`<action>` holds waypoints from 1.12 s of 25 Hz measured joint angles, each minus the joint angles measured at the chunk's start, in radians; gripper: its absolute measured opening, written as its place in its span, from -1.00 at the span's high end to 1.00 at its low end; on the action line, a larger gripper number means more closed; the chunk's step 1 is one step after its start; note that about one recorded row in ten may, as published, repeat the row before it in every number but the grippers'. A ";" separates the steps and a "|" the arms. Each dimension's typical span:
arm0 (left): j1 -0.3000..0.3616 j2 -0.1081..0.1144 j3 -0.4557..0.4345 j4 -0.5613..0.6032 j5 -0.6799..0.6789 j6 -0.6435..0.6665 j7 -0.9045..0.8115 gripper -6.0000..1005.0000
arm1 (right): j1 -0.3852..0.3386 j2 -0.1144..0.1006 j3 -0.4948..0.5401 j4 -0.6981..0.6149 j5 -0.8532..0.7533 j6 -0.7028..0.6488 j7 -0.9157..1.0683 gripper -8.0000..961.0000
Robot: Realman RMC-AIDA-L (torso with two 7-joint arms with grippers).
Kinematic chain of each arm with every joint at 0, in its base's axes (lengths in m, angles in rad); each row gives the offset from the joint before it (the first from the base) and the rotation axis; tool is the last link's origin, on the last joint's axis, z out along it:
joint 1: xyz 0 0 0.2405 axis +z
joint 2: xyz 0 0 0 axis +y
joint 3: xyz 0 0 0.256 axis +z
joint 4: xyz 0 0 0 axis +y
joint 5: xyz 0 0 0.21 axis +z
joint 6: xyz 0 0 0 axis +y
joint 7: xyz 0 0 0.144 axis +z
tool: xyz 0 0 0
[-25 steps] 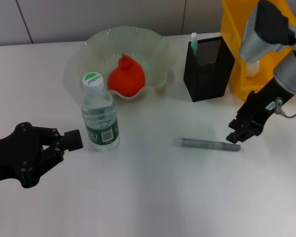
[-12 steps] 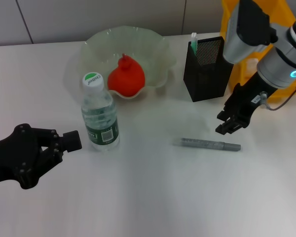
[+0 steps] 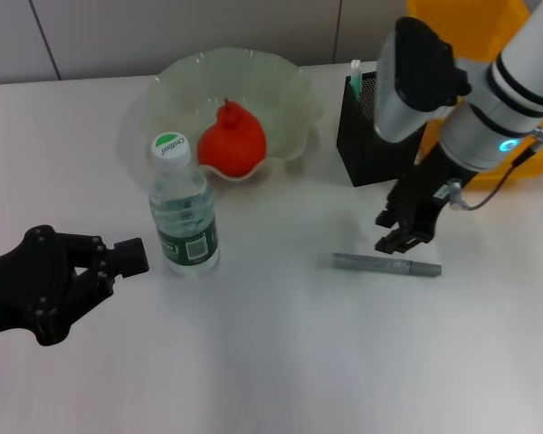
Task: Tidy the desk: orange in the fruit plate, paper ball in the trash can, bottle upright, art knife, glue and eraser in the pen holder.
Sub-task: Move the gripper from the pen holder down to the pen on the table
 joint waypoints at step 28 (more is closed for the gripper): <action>-0.004 0.002 -0.004 -0.006 0.002 0.002 0.008 0.99 | 0.094 0.021 -0.002 0.115 0.026 0.009 -0.018 0.21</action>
